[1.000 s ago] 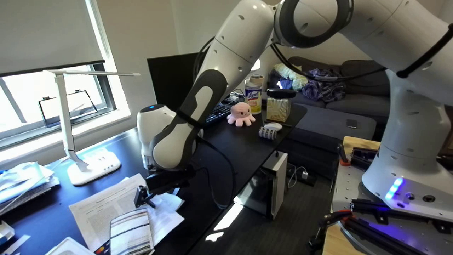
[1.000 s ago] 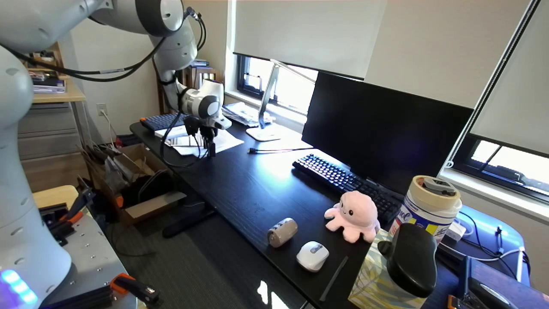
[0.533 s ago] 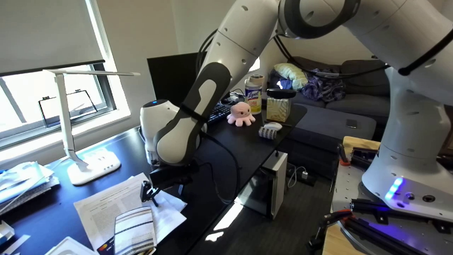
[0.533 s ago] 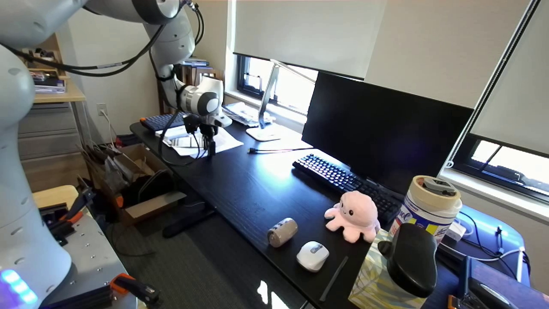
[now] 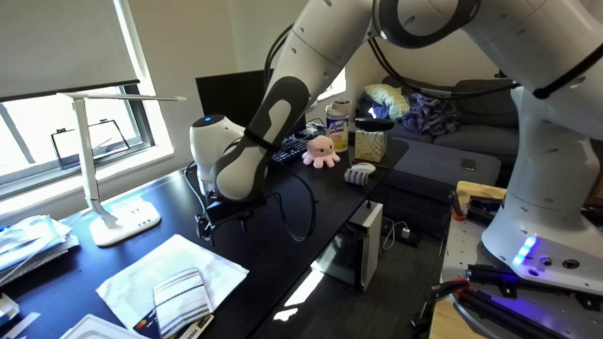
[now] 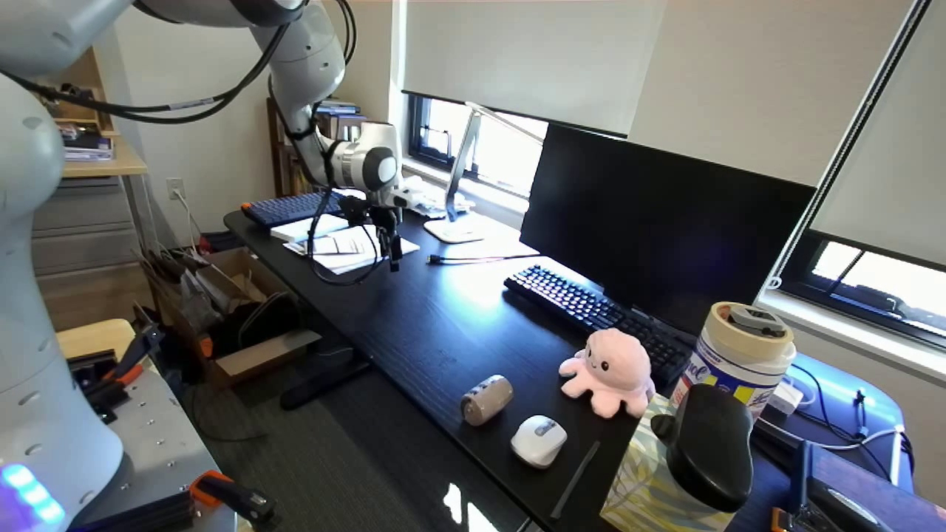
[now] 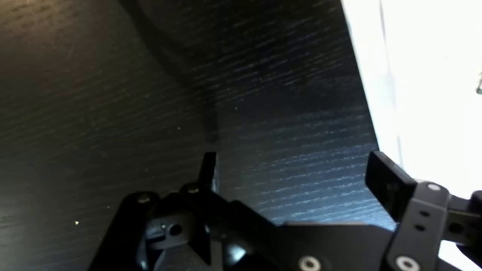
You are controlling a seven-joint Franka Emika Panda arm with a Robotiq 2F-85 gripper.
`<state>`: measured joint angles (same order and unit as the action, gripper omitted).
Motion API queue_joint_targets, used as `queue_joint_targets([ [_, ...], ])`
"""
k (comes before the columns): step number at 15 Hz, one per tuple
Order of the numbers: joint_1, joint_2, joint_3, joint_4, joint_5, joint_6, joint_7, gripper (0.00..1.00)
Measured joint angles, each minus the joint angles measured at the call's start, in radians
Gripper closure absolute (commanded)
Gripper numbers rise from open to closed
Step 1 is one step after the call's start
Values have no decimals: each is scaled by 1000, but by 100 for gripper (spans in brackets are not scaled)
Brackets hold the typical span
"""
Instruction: Neatly arrange the papers
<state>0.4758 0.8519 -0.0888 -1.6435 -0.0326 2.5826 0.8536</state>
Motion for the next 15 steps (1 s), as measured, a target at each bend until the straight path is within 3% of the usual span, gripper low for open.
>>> queue_joint_targets([
  [6,27,-4,44,14,-8,3,-3,0],
  [15,110,-23,49,-12,-8,-71,40,0],
])
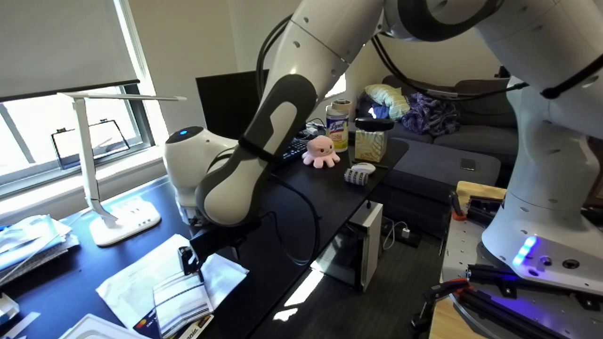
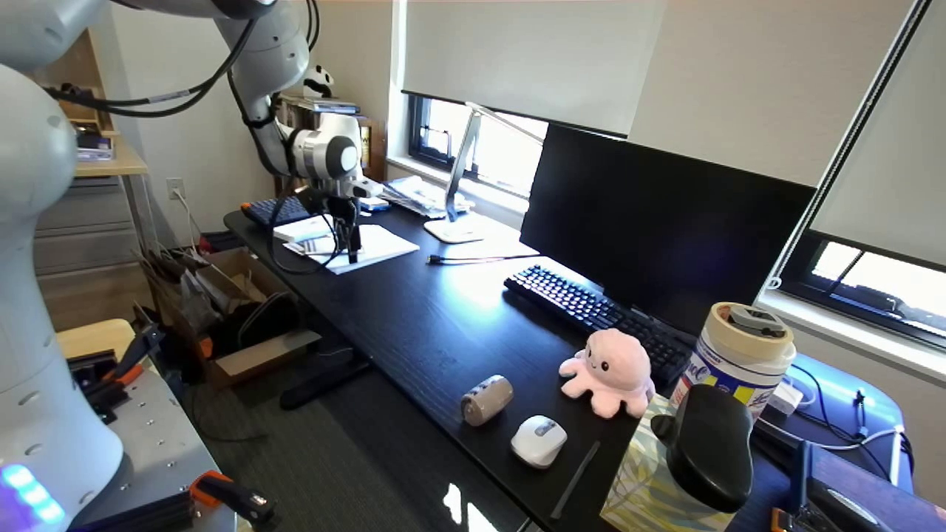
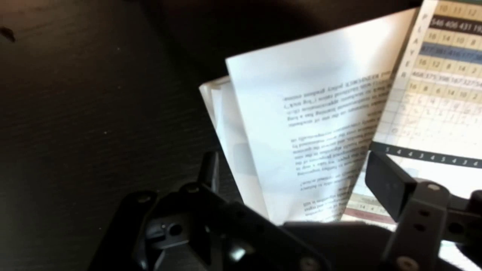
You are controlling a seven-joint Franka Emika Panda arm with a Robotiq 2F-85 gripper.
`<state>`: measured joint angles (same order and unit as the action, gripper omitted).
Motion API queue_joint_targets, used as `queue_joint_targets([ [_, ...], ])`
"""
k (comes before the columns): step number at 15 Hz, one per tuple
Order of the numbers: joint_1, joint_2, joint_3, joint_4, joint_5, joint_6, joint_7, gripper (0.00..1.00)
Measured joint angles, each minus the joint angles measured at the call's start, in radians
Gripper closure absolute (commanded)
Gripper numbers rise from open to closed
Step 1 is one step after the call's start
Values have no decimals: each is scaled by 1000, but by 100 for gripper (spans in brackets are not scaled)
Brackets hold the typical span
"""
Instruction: Neatly arrange the papers
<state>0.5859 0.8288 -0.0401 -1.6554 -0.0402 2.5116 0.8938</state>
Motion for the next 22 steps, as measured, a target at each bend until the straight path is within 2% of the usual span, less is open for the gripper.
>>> queue_joint_targets([
  [12,16,0,-27,1,-64,-156,66,0],
  [22,17,0,-63,6,-168,-165,78,0],
])
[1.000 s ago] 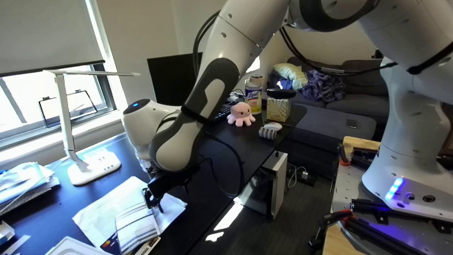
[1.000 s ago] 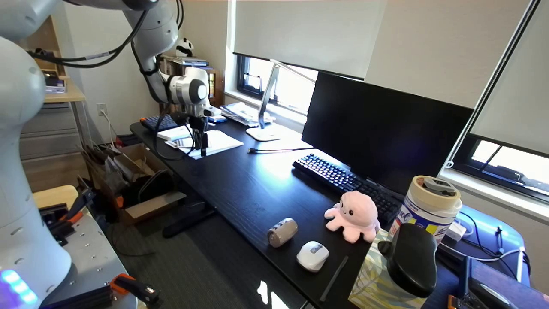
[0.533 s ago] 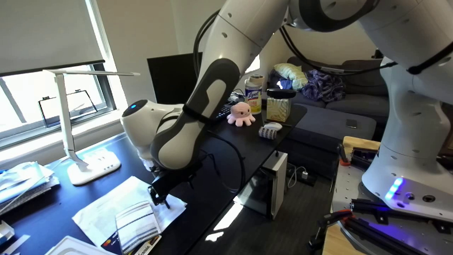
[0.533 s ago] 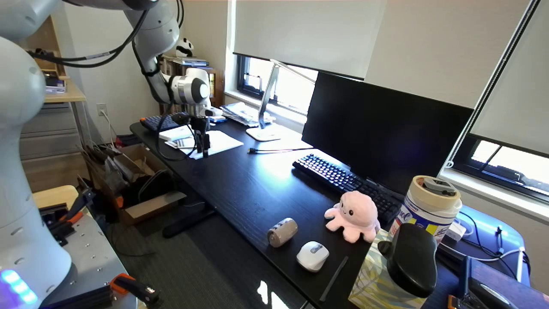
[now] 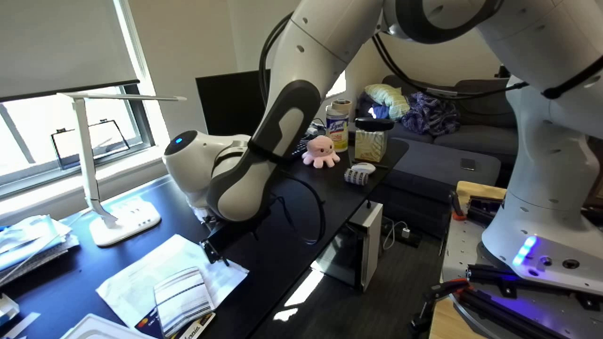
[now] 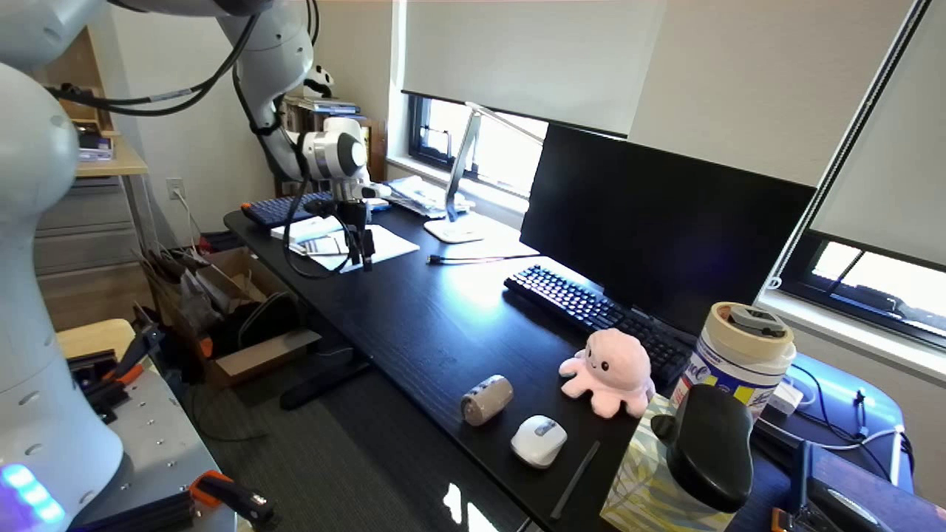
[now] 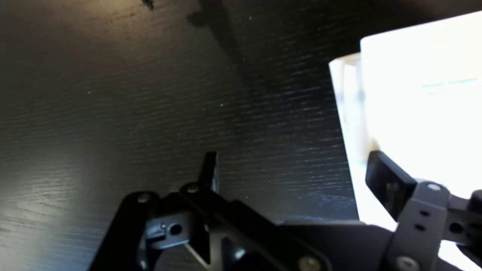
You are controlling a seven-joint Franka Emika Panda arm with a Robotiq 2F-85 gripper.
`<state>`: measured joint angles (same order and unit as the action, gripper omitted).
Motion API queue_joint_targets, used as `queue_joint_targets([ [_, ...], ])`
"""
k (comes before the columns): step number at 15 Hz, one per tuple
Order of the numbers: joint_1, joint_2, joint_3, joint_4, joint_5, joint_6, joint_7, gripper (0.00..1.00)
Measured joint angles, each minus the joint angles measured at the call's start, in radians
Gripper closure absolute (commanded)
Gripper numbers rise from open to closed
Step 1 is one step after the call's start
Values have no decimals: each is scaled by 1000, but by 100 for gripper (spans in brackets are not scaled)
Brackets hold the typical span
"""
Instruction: Neatly arrange the papers
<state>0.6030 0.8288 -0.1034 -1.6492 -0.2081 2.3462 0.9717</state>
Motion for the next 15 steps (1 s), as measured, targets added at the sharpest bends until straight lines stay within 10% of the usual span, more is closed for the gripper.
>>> queue_joint_targets([
  [15,-26,15,60,15,3,12,0,0],
])
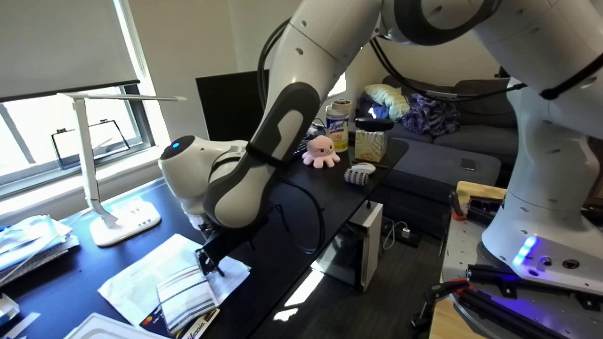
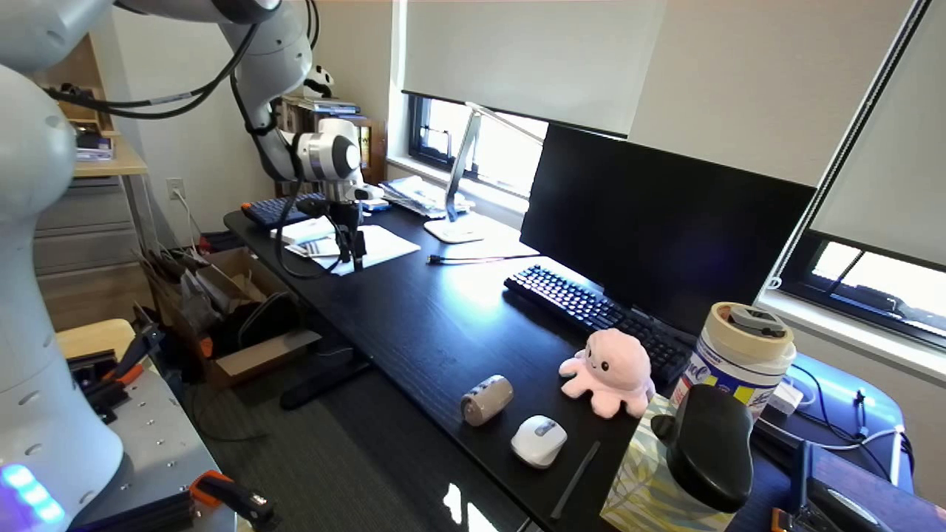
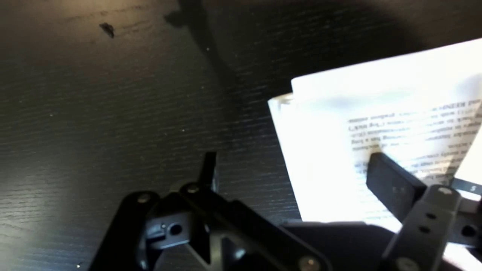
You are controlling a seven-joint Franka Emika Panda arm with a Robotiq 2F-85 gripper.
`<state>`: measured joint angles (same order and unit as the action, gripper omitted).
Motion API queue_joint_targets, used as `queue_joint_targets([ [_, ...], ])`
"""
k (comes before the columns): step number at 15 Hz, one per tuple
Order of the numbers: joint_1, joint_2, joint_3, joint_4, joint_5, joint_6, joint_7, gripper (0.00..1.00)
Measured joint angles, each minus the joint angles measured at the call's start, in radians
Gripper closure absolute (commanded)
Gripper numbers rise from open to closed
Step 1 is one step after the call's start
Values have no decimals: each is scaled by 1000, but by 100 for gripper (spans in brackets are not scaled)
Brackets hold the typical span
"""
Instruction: Neatly arrange the papers
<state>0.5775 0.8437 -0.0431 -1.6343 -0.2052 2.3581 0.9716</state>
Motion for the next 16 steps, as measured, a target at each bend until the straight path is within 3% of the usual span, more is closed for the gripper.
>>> queue_joint_targets([
  [16,-27,33,-10,-3,-4,60,-7,0],
])
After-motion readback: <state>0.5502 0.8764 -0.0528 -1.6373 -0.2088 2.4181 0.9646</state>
